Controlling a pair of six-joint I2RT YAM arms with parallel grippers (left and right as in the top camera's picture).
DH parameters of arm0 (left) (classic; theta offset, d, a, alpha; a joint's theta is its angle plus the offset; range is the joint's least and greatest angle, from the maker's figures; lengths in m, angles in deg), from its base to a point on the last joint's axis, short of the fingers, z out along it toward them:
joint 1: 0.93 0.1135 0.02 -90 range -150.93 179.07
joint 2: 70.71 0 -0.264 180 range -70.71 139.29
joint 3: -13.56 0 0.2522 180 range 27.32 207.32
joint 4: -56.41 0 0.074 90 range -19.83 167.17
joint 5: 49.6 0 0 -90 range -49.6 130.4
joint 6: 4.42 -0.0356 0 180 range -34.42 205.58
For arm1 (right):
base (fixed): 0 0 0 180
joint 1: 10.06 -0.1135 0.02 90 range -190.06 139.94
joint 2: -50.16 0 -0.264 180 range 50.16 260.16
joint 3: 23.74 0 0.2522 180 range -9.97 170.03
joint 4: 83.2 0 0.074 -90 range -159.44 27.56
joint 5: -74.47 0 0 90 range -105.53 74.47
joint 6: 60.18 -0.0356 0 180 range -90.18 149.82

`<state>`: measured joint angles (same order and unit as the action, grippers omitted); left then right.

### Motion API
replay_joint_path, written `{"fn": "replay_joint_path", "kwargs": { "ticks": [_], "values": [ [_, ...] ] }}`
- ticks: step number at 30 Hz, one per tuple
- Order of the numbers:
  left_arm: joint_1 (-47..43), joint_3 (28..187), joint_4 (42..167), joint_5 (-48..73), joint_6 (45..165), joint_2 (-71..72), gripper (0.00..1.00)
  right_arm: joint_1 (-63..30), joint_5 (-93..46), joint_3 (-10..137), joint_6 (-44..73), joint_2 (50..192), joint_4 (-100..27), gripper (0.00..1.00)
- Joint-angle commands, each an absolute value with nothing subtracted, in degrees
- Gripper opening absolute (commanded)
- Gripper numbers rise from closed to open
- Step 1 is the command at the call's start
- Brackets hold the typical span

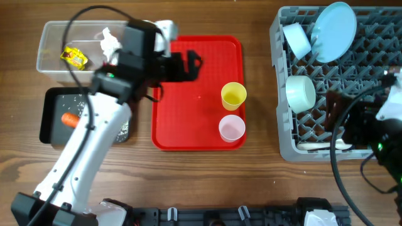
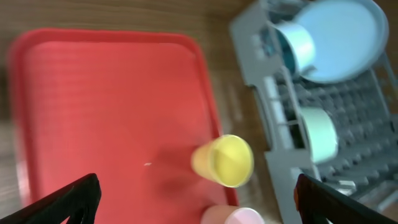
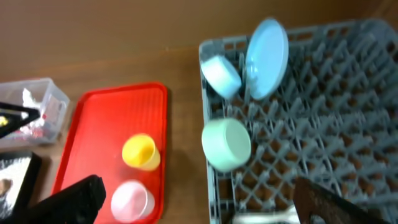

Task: Sort waste into correct bins and load items into the dishwasher rack
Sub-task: 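Reach the left gripper to the yellow cup and grasp it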

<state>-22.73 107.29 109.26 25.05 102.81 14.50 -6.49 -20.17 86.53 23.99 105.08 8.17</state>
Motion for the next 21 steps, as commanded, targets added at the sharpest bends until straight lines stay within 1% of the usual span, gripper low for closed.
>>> {"fn": "replay_joint_path", "kwargs": {
  "ticks": [1, 11, 15, 21],
  "values": [
    [-26.65, 107.09, 107.69, 29.94, 101.85, 14.59, 1.0, -6.29, -18.73, 86.43, 21.9, 105.19, 10.99, 1.0],
    [-29.49, 107.09, 107.67, 29.81, 101.83, 14.59, 1.0, -6.29, -18.95, 86.43, 22.14, 105.17, 13.39, 1.0],
    [-31.91, 107.09, 107.17, 30.07, 98.66, 15.09, 1.0, -6.29, -18.95, 86.43, 22.33, 105.17, 13.89, 1.0],
    [-33.12, 107.09, 106.79, 29.98, 98.62, 17.78, 1.0, -6.29, -18.91, 86.43, 22.73, 105.17, 13.72, 1.0]
  ]
}}
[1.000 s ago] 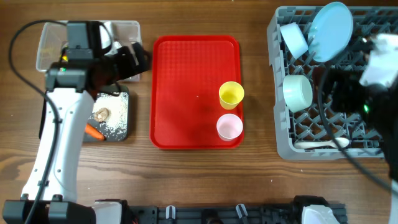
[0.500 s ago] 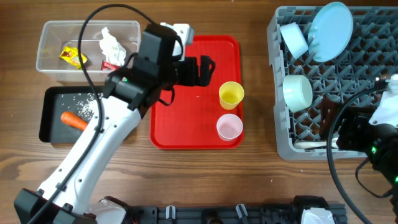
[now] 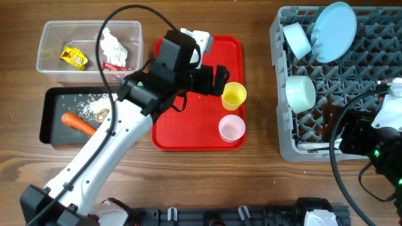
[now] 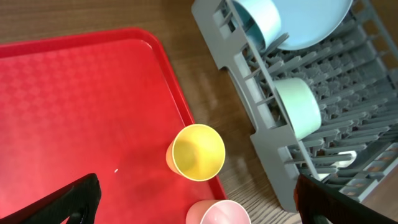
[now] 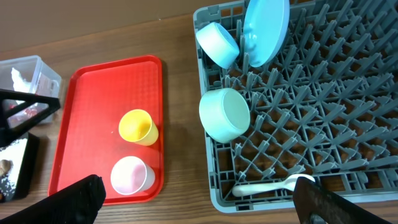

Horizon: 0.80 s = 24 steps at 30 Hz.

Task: Sort waste into correct bins and load items into the dishwasher rack
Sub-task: 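Reach the left gripper to the yellow cup and grasp it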

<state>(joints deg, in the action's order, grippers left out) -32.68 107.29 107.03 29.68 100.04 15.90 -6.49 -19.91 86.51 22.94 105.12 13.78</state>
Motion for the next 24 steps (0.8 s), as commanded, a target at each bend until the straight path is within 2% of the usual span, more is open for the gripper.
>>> {"fn": "replay_joint_path", "kwargs": {
  "ticks": [1, 9, 15, 24],
  "values": [
    [-33.36, 107.09, 106.77, 29.98, 98.6, 17.95, 1.0, -6.29, -18.93, 86.43, 23.08, 105.17, 13.72, 1.0],
    [-36.4, 107.11, 109.61, 30.01, 97.81, 17.95, 1.0, -6.29, -18.95, 86.43, 23.43, 105.17, 13.83, 1.0],
    [-34.58, 107.09, 113.5, 33.0, 97.81, 20.16, 1.0, -6.29, -18.95, 86.43, 23.43, 105.17, 13.74, 1.0],
    [-33.75, 107.11, 105.64, 32.78, 95.84, 30.24, 1.0, -6.29, -18.95, 86.43, 23.43, 105.17, 13.76, 1.0]
  ]
}}
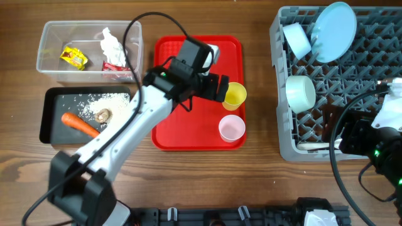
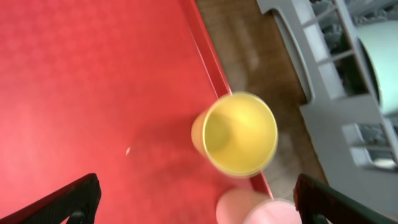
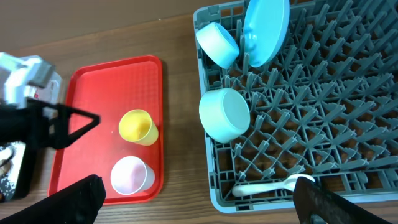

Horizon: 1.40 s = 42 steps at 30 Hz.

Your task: Sort waste into correct bins and load items into the dishwasher rack

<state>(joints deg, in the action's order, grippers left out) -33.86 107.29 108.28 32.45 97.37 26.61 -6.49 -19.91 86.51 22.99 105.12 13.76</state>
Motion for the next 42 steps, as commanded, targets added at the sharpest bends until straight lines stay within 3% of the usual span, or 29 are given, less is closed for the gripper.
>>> {"fn": "replay_joint_path", "kwargs": {
  "ticks": [1, 10, 21, 25, 28, 29, 34, 42],
  "values": [
    [-33.75, 107.11, 104.52, 32.76, 95.84, 31.09, 1.0, -6.29, -18.93, 86.43, 23.45, 105.17, 13.76, 1.0],
    [-33.77, 107.11, 99.47, 32.76, 96.52, 37.67, 0.98, -6.29, -18.93, 86.43, 23.45, 105.17, 13.76, 1.0],
    [-34.1, 107.09, 99.67, 32.15, 100.21, 42.5, 0.72, -6.29, -18.91, 86.43, 23.69, 105.19, 13.78, 1.0],
    [-34.25, 107.09, 98.62, 32.17, 100.5, 42.54, 0.47, -6.29, -18.91, 86.43, 23.69, 105.19, 13.74, 1.0],
    [-34.25, 107.09, 97.9, 32.17, 101.04, 42.54, 0.11, -6.29, -18.93, 86.43, 23.67, 105.19, 13.76, 1.0],
    [-34.25, 107.11, 97.79, 32.17, 101.04, 42.54, 0.04, -6.29, -18.93, 86.43, 23.67, 105.19, 13.74, 1.0],
    [-33.75, 107.22, 99.12, 30.6, 104.3, 39.66, 0.04, -6.29, -18.95, 86.36, 23.64, 105.93, 13.83, 1.0],
    [-25.79, 107.22, 99.56, 5.68, 104.3, 30.83, 0.04, -6.29, -22.03, 86.32, 23.86, 111.26, 13.89, 1.0]
  ]
}}
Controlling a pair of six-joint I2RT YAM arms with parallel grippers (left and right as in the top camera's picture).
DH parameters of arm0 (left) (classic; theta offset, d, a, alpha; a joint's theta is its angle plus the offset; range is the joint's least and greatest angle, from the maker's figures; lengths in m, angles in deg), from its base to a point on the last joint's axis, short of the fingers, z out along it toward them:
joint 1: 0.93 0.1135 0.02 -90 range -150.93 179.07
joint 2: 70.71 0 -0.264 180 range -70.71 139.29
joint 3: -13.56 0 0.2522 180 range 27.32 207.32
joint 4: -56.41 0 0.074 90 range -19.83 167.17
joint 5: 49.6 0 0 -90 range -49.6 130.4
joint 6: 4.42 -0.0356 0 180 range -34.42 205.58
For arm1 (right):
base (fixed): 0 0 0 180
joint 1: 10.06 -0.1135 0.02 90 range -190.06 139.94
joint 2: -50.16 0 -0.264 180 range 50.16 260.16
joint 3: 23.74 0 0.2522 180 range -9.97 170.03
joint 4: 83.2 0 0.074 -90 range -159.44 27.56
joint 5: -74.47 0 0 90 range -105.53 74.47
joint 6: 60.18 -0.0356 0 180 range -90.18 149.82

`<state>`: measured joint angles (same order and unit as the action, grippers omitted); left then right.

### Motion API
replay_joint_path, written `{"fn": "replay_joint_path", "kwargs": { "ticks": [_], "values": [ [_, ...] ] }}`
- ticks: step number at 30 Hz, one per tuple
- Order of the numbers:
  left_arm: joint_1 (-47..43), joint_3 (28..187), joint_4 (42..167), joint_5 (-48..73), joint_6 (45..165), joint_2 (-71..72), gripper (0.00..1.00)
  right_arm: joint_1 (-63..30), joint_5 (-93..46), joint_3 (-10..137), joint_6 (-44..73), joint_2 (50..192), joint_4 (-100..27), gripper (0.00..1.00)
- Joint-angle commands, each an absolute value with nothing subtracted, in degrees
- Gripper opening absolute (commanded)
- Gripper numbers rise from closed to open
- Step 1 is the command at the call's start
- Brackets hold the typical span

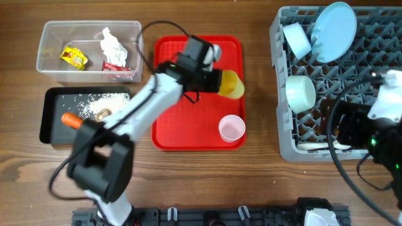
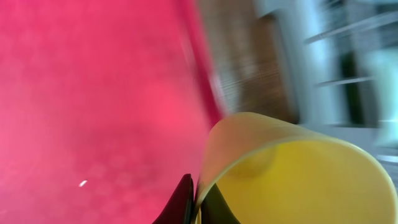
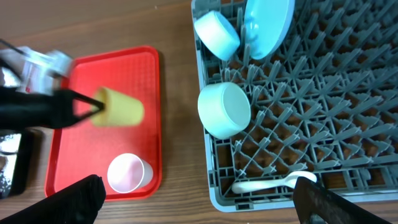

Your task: Sort waste into correct bins and load items into the dishwasher rack

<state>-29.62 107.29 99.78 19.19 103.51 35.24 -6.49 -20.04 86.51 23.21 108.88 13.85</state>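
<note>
My left gripper point(image 1: 217, 81) is shut on the rim of a yellow cup point(image 1: 232, 84), one finger inside it and one outside. The cup hangs tipped on its side over the right part of the red tray point(image 1: 173, 119). In the left wrist view the cup point(image 2: 292, 174) fills the lower right, its wall pinched at the gripper point(image 2: 194, 198). A pink cup point(image 1: 231, 128) stands upright on the tray's near right corner. The grey dishwasher rack point(image 1: 370, 94) is at the right. My right gripper point(image 3: 199, 186) is open above the rack's front left corner, holding nothing.
The rack holds a blue plate point(image 1: 334, 30), a light-blue bowl point(image 1: 297, 39), a pale green bowl point(image 1: 301, 93) and a white spoon point(image 3: 273, 183). A clear bin point(image 1: 53, 59) with wrappers and a black tray point(image 1: 50, 119) with a carrot and scraps sit at the left.
The left gripper was open beside the upright yellow cup on the tray. Now it is shut on the cup's rim, and the cup is lifted and tipped sideways. The right arm has barely shifted.
The left gripper was open at the tray's far left corner, by the clear bin. Then it was over the tray's middle, facing the yellow cup, then right at the cup. Now it holds the cup by its rim. The right gripper stayed open by the rack.
</note>
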Motion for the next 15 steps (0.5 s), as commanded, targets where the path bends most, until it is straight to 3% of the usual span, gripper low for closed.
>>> {"fn": "replay_joint_path", "kwargs": {
  "ticks": [1, 4, 10, 15],
  "values": [
    [-24.33, 107.22, 99.56, 1.72, 104.3, 30.39, 0.04, -6.29, -22.29, 86.32, 23.86, 112.36, 13.89, 1.0],
    [-20.94, 107.22, 99.78, -8.33, 104.28, 30.17, 0.04, -6.29, -26.08, 86.32, 26.94, 115.44, 13.74, 1.0],
    [-19.76, 107.22, 99.49, -17.27, 103.91, 30.17, 0.04, -6.29, -39.96, 86.01, 35.73, 119.96, 10.13, 1.0],
    [-19.63, 107.22, 99.45, -25.36, 99.27, 30.17, 0.04, -6.29, -57.31, 79.65, 41.22, 122.63, 1.02, 1.0]
  ]
}}
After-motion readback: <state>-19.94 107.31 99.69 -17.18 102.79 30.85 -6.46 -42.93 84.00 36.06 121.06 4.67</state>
